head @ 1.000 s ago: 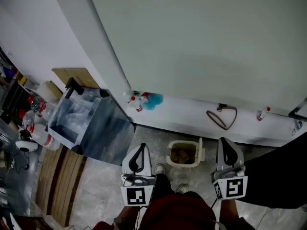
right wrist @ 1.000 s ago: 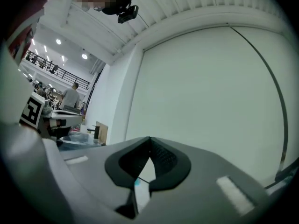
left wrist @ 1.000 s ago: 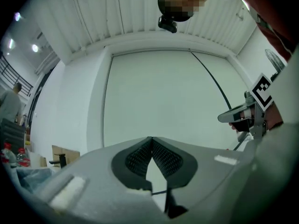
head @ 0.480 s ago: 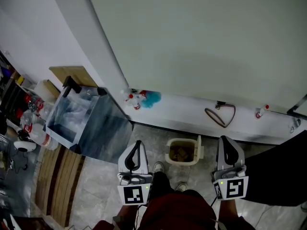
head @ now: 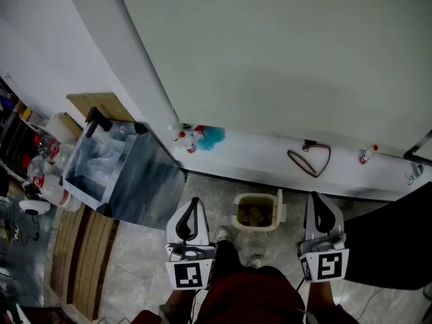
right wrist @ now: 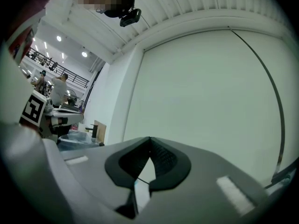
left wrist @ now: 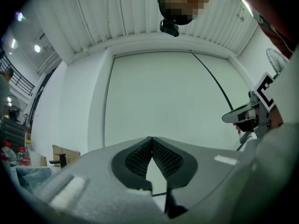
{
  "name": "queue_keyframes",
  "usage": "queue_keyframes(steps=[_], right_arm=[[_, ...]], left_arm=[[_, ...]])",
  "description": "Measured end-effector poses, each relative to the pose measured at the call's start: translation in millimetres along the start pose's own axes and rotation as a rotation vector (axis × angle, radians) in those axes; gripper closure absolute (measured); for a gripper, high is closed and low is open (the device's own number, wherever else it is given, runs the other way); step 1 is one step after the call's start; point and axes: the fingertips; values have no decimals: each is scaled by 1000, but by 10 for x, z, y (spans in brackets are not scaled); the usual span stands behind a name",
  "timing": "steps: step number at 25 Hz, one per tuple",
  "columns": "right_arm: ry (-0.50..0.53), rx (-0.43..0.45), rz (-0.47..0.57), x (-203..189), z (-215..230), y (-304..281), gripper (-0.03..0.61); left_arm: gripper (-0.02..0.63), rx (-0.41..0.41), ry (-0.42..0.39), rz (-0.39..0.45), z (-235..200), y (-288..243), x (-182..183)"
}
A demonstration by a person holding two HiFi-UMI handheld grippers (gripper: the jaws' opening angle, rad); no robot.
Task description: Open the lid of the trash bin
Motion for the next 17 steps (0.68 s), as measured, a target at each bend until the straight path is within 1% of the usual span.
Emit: queue_keyframes(steps=[10, 14, 17], right_arm=[[-10, 1, -23, -128, 51, 21, 578], [-10, -3, -28, -157, 99, 13, 578], [-13, -9, -31, -190, 145, 11, 578]], left_arm=[[614, 4, 2, -21, 64, -18, -71], [614, -7, -7, -10, 116, -57, -51], [613, -13, -11, -18, 156, -89, -81]])
Point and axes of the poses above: the fingertips, and each gripper's own axes: y backward along the fingers, z to its right, x out of its top, and after that the axes turned 2 degrees about y, right-handed
